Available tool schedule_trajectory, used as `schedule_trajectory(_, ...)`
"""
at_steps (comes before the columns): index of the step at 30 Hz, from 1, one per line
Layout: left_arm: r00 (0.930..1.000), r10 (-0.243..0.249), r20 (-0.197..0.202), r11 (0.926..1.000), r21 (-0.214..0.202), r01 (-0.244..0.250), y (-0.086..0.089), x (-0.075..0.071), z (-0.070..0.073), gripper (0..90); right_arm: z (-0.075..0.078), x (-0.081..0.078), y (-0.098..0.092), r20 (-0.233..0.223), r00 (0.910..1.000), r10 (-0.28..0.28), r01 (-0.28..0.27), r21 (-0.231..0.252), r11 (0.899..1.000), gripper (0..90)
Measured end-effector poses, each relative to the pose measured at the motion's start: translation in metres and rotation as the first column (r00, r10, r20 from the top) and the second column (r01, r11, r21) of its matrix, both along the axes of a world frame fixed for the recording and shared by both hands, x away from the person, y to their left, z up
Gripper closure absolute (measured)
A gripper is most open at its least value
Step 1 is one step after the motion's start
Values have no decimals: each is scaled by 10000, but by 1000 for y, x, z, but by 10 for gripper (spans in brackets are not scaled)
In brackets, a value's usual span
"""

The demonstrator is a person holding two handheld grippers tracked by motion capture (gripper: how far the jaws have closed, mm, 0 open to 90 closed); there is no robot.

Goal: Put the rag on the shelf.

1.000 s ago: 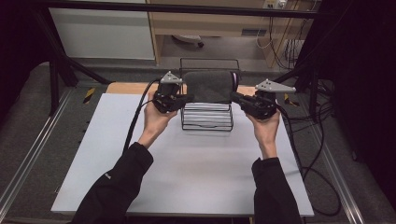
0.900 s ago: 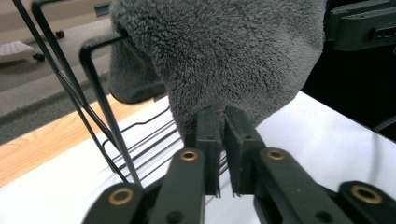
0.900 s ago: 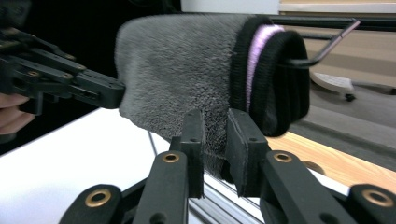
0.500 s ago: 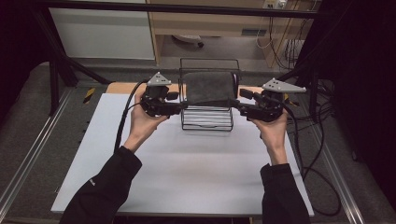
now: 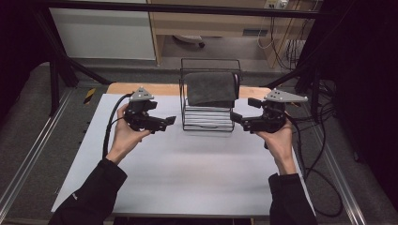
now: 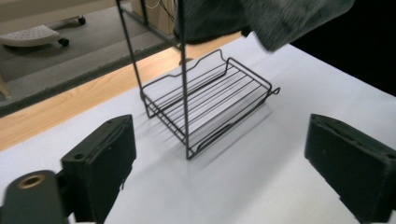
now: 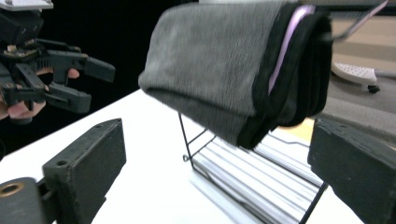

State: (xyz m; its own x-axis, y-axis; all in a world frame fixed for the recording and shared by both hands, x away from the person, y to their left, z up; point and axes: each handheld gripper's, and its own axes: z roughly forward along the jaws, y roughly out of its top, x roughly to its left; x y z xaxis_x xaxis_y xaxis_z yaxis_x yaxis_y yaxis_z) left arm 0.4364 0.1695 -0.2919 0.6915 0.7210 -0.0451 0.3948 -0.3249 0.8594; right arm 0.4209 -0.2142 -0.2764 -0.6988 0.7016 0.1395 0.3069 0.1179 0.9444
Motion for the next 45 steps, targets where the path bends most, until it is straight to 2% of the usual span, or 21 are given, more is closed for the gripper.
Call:
schedule_trajectory(4,9999,119,-59,9995,-290,-121,13,-7,-13,81,-14,-4,0,-177,9997,188,-191,-161,9997,20)
schedule_trajectory(12,9998,92,-200,9994,-319,-98,36,-26,-45,78,-46,-12,-5,-636,9976,263,-274,-154,9995,5)
schedule_trajectory(18,9988,152,-472,9998,-153,-159,52,-38,-74,81,-74,-19,-7,-904,9954,320,-325,-47,9995,4)
schedule_trajectory(23,9969,258,-750,9996,-129,-268,62,-46,-95,83,-100,-22,-7,-1244,9915,386,-411,-174,9990,4)
schedule_trajectory(27,9952,354,-916,9993,170,-340,69,-51,-109,82,-119,-26,-9,-1552,9866,505,-572,-389,9976,4)
schedule_trajectory(29,9943,422,-981,9985,383,-386,72,-55,-115,83,-128,-29,-11,-1709,9838,536,-626,-475,9969,4)
schedule_trajectory(34,9929,303,-1146,9985,480,-250,80,-62,-128,83,-144,-34,-21,-1857,9818,390,-501,-555,9972,4)
schedule_trajectory(45,9887,474,-1423,9976,572,-396,102,-72,-143,81,-165,-46,-43,-2069,9780,281,-461,-829,9955,4)
